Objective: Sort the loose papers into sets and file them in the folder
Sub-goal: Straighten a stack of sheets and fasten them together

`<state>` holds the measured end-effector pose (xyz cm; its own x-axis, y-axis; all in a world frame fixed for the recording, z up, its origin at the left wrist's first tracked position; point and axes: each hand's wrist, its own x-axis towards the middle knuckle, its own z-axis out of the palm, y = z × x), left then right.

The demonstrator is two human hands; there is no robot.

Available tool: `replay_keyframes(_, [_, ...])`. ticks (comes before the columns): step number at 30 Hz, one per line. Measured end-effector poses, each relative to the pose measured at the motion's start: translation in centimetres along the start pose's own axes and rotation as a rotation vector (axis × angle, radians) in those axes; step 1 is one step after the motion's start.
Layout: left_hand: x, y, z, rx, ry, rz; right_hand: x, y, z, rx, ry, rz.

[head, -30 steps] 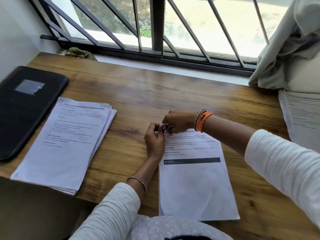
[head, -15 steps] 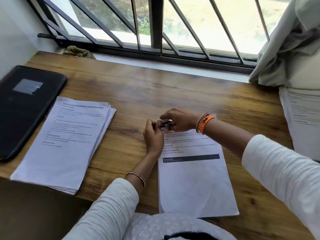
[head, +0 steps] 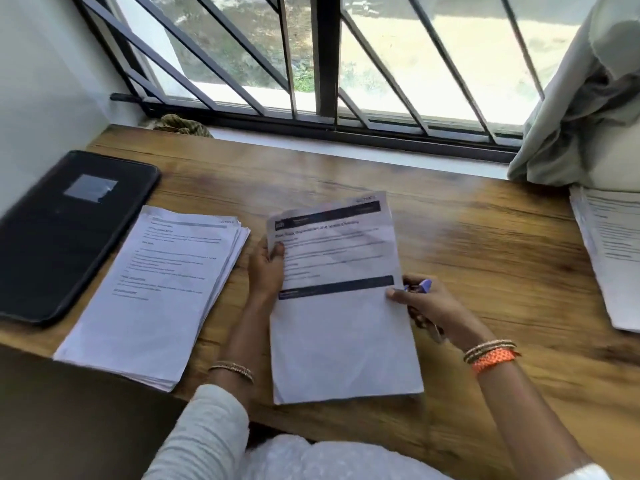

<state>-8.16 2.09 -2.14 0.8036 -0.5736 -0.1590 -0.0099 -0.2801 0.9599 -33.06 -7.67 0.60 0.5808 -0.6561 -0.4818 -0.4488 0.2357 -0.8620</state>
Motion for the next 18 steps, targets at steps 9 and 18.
replay_keyframes(9, [11.1, -1.1, -16.2, 1.101, 0.334, 0.158, 8.9, -6.0, 22.7, -0.1, -0.063, -0.069])
replay_keyframes(18, [11.1, -6.3, -15.6, 1.244, 0.238, 0.084, 8.9, -4.6, 21.5, -0.449, -0.028, -0.096])
